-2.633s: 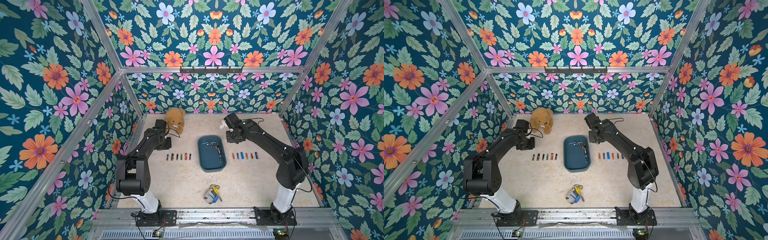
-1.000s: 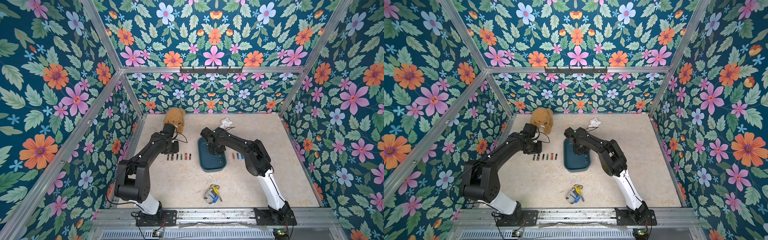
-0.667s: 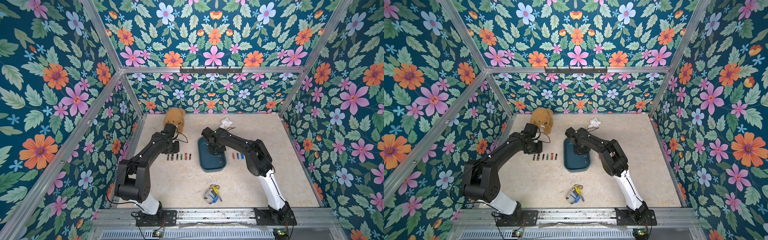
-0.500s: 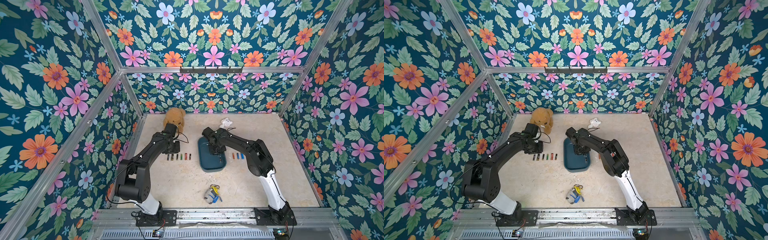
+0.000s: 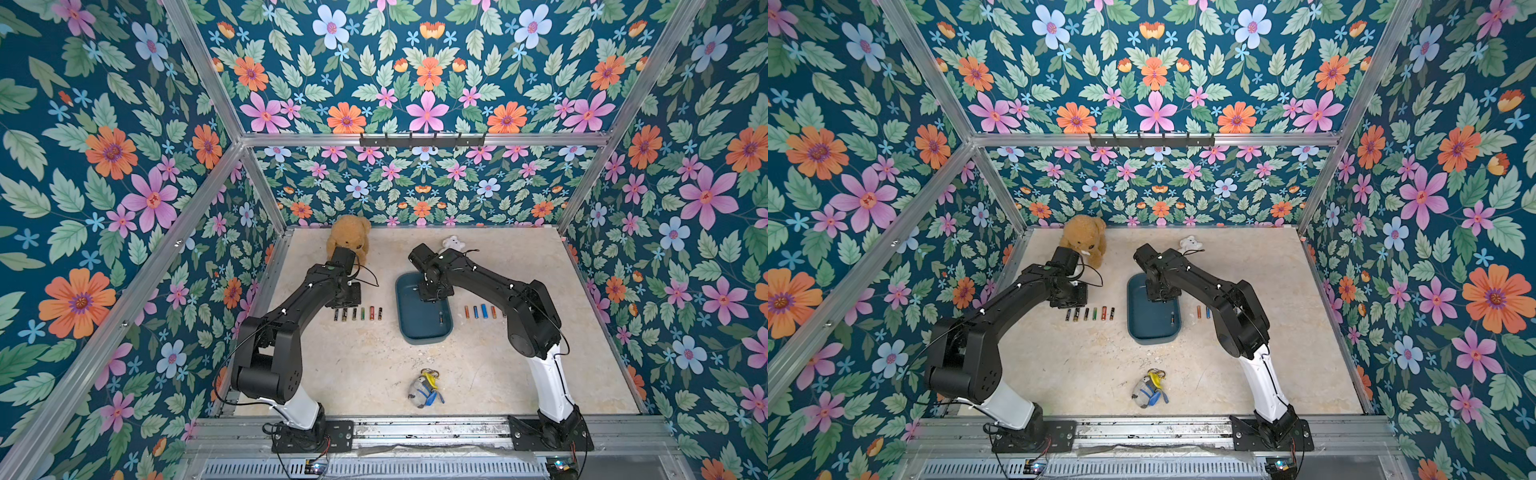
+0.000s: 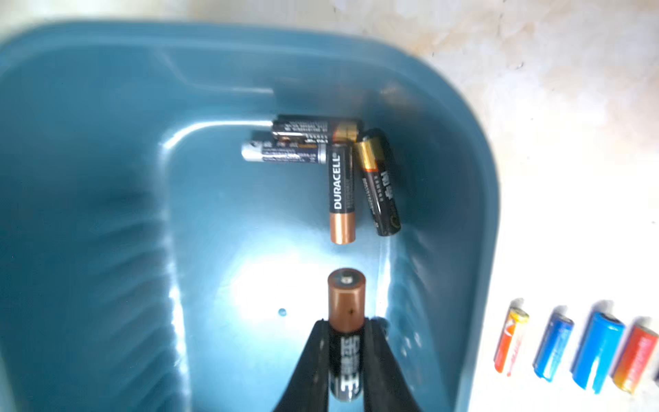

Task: Take the batteries out of the storage box
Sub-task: Pick up the battery from the storage box, then place the battery at the center of the board.

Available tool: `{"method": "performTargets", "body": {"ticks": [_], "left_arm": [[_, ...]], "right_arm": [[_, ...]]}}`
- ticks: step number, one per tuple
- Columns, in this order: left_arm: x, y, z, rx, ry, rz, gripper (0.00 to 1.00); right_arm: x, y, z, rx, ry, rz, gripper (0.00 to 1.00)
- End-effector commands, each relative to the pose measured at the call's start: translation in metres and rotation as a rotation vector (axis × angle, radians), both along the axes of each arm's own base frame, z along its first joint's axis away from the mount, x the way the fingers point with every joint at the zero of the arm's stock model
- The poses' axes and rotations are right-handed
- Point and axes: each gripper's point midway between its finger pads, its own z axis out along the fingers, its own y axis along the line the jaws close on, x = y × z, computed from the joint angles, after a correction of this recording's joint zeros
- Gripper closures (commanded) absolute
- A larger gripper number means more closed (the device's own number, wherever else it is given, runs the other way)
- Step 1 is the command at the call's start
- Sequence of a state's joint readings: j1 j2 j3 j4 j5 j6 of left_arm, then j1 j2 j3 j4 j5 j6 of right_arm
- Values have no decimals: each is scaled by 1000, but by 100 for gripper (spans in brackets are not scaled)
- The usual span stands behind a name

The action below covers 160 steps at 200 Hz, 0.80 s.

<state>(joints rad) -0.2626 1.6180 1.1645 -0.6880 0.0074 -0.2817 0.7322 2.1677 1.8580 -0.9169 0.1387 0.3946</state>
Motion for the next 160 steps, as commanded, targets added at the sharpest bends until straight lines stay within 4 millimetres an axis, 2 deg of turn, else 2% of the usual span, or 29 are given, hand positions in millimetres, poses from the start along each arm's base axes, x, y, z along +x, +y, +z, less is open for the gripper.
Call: {"method": "performTargets", "body": {"ticks": [1, 40, 86, 160], "left_arm": [[-1, 1, 0, 9, 6, -4, 63], [-2, 1, 1, 12, 4, -9, 63], [-2, 0, 4, 2, -2, -15, 63], [-7, 1, 13, -2, -15, -14, 63]], "right_arm": [[2, 1, 13, 26, -15, -12, 82], [6, -4, 35, 48, -58, -32, 83], [3, -14, 50, 46, -83, -50, 83], [-23, -50, 68, 73, -98, -116, 82]]}}
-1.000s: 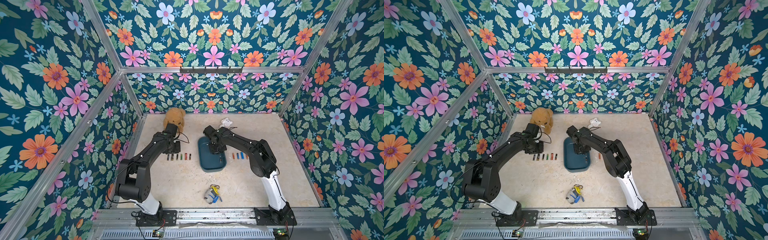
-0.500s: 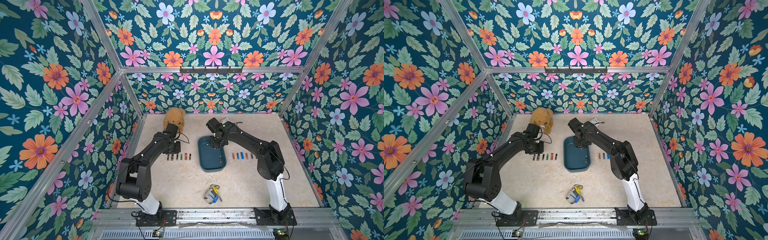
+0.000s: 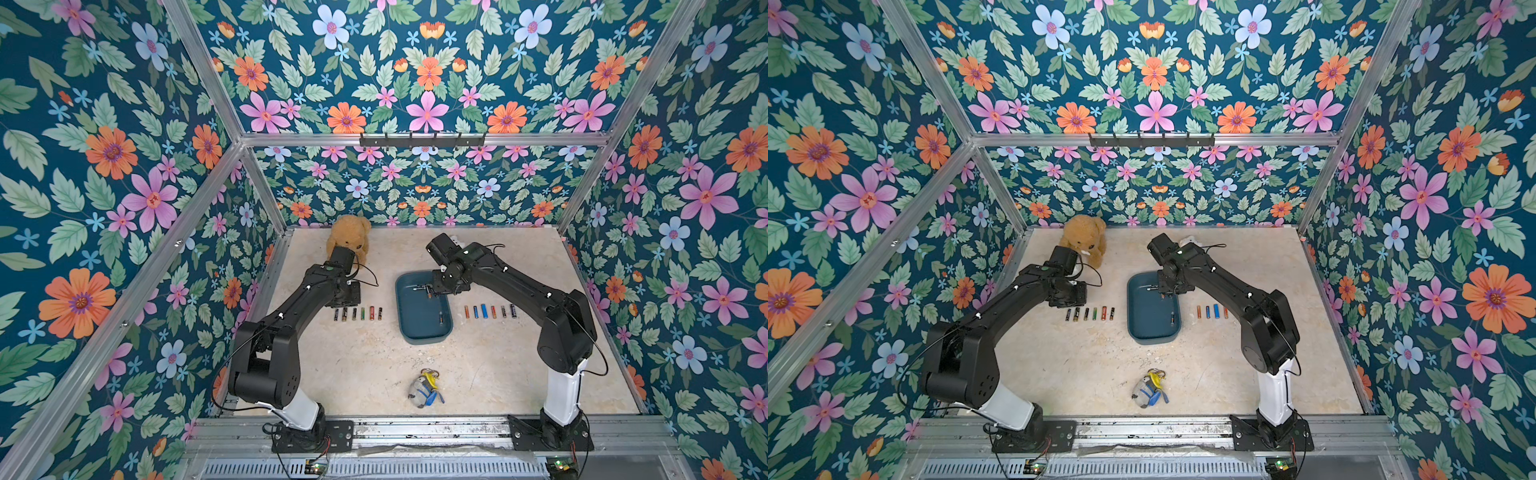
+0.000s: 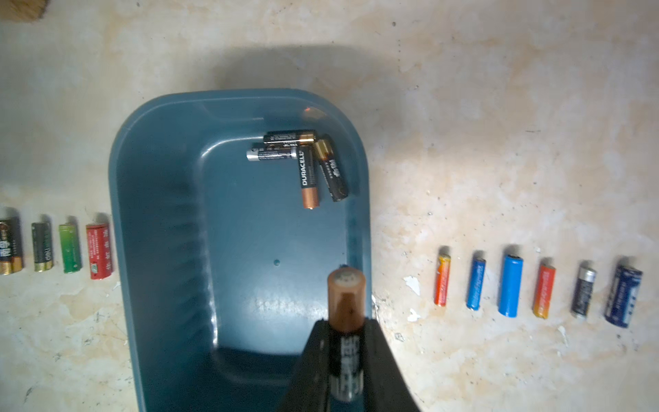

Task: Take the batteries out of the storage box
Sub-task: Place the battery at the center of the board.

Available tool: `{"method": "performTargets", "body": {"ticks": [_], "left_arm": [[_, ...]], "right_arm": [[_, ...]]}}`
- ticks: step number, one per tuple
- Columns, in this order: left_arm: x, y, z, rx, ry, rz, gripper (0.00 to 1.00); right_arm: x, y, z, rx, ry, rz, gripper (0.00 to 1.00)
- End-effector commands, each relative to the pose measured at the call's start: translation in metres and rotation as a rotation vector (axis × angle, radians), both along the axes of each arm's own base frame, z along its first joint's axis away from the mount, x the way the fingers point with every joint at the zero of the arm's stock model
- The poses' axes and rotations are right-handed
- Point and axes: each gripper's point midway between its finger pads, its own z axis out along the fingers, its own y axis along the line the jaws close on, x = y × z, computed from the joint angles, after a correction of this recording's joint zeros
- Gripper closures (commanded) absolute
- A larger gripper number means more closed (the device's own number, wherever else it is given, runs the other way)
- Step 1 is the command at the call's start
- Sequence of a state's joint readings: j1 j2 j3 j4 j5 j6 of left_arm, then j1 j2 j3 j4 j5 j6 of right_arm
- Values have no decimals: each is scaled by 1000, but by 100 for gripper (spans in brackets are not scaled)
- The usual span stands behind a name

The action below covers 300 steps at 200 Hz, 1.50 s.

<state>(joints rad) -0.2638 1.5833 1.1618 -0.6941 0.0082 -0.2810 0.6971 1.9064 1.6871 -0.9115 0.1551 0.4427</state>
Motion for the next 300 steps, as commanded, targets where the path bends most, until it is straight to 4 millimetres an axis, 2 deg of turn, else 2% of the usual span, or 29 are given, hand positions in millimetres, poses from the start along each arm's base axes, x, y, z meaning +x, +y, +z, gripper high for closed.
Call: {"method": "performTargets", "body": {"ticks": [1, 34, 54, 60, 62, 67, 106, 147, 193, 257, 300], "left_arm": [[-5, 1, 3, 5, 8, -10, 63], [-8, 0, 11, -13, -10, 5, 62], [-10, 1, 14, -19, -15, 19, 62], [-11, 0, 15, -17, -15, 23, 62], [-11, 0, 16, -17, -16, 25, 62], [-12, 1, 16, -14, -14, 33, 62], [-17, 0, 17, 1, -6, 40, 62], [-23, -1, 17, 10, -3, 40, 62], [-24, -3, 15, 15, 2, 37, 62], [-25, -6, 12, 18, 11, 35, 62], [-27, -7, 9, 21, 16, 33, 62]], "right_arm": [[-6, -11, 7, 7, -18, -32, 82], [-23, -36, 8, 2, -20, -62, 82], [-35, -52, 5, 2, -18, -85, 82], [-38, -56, -1, -5, -7, -92, 82], [-40, -58, 6, 9, -23, -94, 82], [-43, -60, 7, 15, -27, -96, 82], [-66, -74, -19, 20, 9, -118, 82], [-85, -80, -51, 28, 65, -121, 82], [-96, -79, -75, 44, 110, -104, 82], [-106, -82, -98, 24, 157, -77, 81], [-110, -83, -106, 10, 176, -55, 81]]}}
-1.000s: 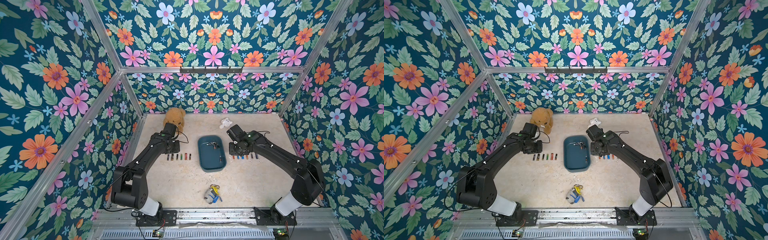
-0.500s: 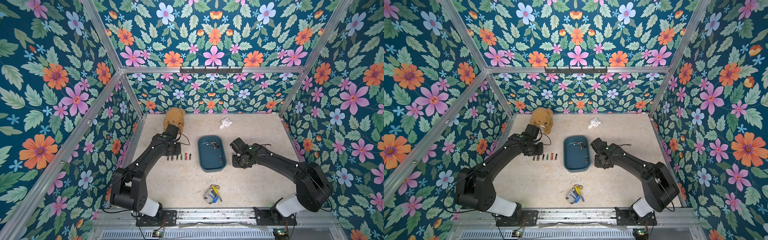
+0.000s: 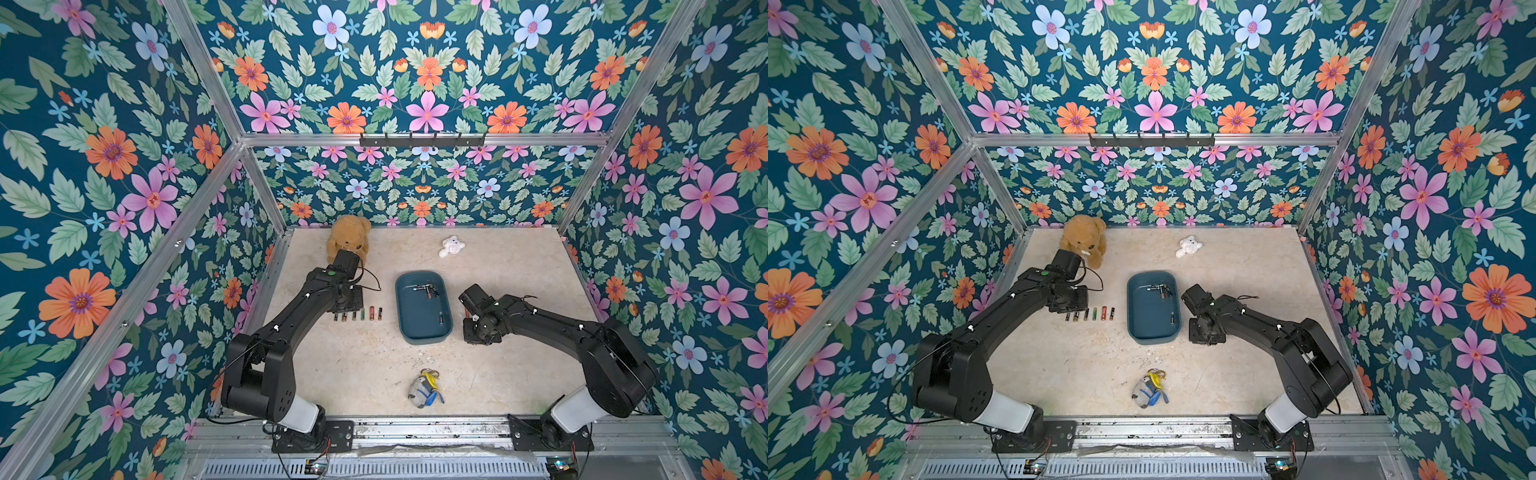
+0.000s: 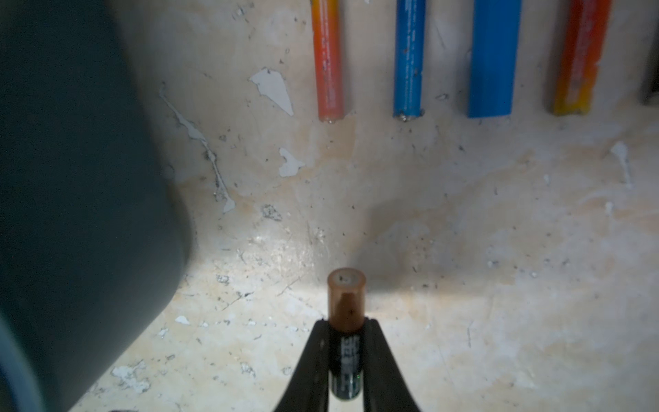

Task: Take the batteries out of the storage box
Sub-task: Place the battery at the center of the board.

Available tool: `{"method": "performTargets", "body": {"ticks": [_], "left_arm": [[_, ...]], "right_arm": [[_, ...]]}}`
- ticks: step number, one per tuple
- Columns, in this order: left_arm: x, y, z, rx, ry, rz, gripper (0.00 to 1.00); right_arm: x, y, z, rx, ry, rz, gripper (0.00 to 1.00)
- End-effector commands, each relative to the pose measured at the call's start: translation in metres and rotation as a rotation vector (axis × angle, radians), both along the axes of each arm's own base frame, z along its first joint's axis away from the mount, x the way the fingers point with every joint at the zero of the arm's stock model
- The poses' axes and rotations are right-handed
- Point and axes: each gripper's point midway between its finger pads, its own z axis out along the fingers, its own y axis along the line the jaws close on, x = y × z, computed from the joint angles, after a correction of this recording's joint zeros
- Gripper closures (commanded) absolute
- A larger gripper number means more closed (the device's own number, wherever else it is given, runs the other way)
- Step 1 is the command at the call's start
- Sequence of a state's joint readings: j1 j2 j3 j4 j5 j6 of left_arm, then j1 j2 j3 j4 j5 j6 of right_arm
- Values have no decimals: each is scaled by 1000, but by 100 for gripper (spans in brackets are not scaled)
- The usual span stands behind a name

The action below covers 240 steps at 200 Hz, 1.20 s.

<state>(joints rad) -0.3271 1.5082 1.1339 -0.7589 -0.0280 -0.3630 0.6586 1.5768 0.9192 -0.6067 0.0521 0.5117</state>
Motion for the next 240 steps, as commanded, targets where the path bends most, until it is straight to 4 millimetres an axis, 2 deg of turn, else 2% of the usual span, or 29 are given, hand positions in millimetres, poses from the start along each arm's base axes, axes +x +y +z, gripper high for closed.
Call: {"method": "performTargets", "body": {"ticks": [1, 129, 240], "left_arm": [[-2, 2, -1, 12, 6, 6, 62], [-5, 1, -4, 15, 11, 6, 62], [-5, 1, -5, 19, 12, 5, 62]], "right_arm": [[0, 1, -3, -2, 5, 21, 81], [-4, 0, -20, -22, 47, 25, 81], [-6, -2, -23, -35, 55, 32, 77]]}}
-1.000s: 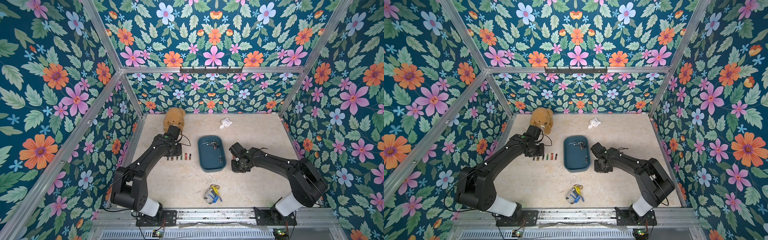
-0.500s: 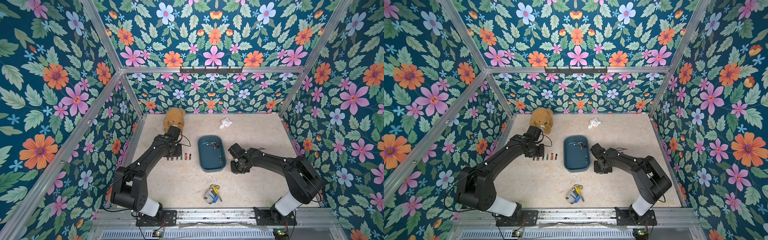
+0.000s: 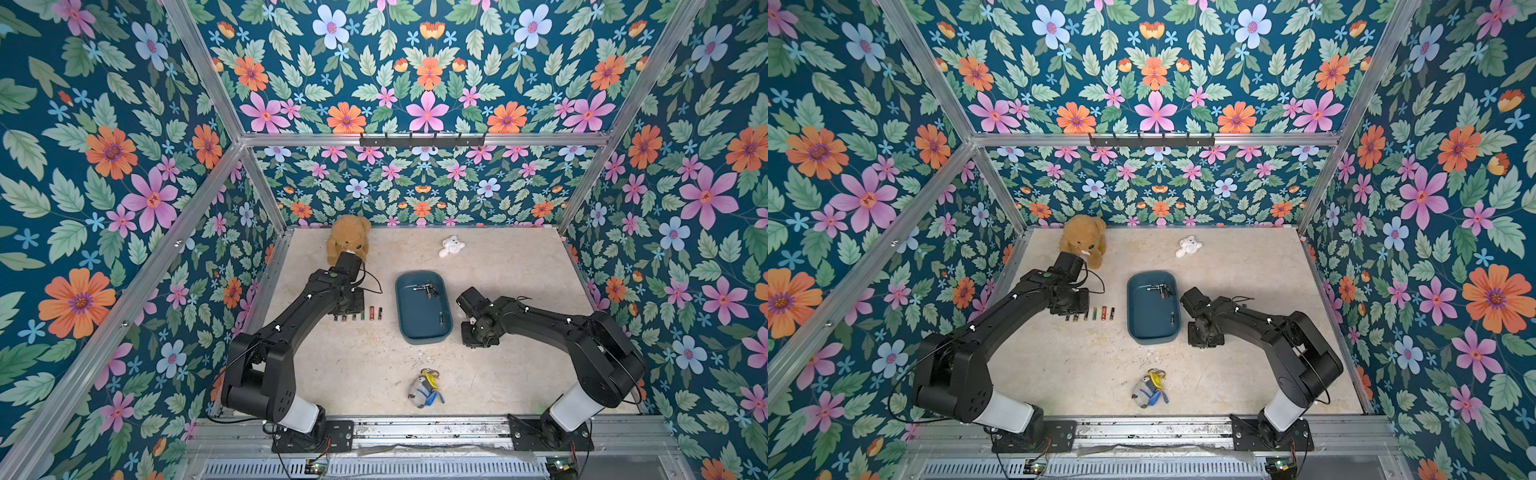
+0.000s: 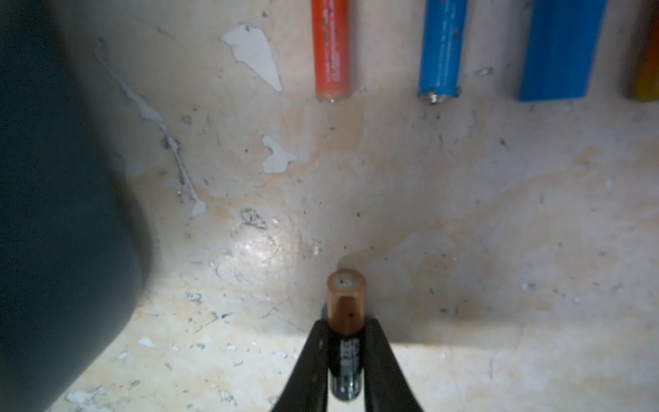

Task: Take the batteries out of the storage box
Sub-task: Place the battery at the center of the board, then pick up the battery from the storage box.

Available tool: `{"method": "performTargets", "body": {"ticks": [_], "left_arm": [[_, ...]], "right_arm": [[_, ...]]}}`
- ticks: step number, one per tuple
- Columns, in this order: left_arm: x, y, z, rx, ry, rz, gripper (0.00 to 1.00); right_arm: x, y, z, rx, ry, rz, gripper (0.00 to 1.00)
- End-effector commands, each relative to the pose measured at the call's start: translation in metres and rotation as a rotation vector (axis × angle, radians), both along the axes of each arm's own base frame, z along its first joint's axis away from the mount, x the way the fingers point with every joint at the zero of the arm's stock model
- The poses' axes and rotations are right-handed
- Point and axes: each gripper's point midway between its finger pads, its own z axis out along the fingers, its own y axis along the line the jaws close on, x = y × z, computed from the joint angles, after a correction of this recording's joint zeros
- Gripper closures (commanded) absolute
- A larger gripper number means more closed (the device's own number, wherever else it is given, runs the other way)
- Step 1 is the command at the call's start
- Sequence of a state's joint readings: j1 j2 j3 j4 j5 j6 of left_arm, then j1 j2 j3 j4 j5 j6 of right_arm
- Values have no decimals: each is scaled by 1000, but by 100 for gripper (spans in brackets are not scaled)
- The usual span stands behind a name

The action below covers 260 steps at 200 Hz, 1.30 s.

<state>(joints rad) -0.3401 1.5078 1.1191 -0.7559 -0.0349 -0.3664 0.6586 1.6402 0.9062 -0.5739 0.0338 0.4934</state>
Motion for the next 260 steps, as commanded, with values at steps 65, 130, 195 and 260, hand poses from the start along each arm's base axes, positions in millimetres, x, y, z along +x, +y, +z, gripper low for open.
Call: {"method": "performTargets", "body": {"ticks": [65, 130, 195, 260], "left_arm": [[6, -11, 14, -20, -37, 0, 62], [18, -57, 43, -142, -142, -33, 60], [19, -142, 44, -309, -186, -144, 59], [15, -226, 9, -419, -117, -270, 56]], "right_arm": [[3, -3, 8, -26, -10, 8, 75], [10, -2, 32, -20, -53, 1, 74], [28, 5, 59, 9, -120, -11, 72], [42, -1, 61, 22, -129, -42, 71]]}}
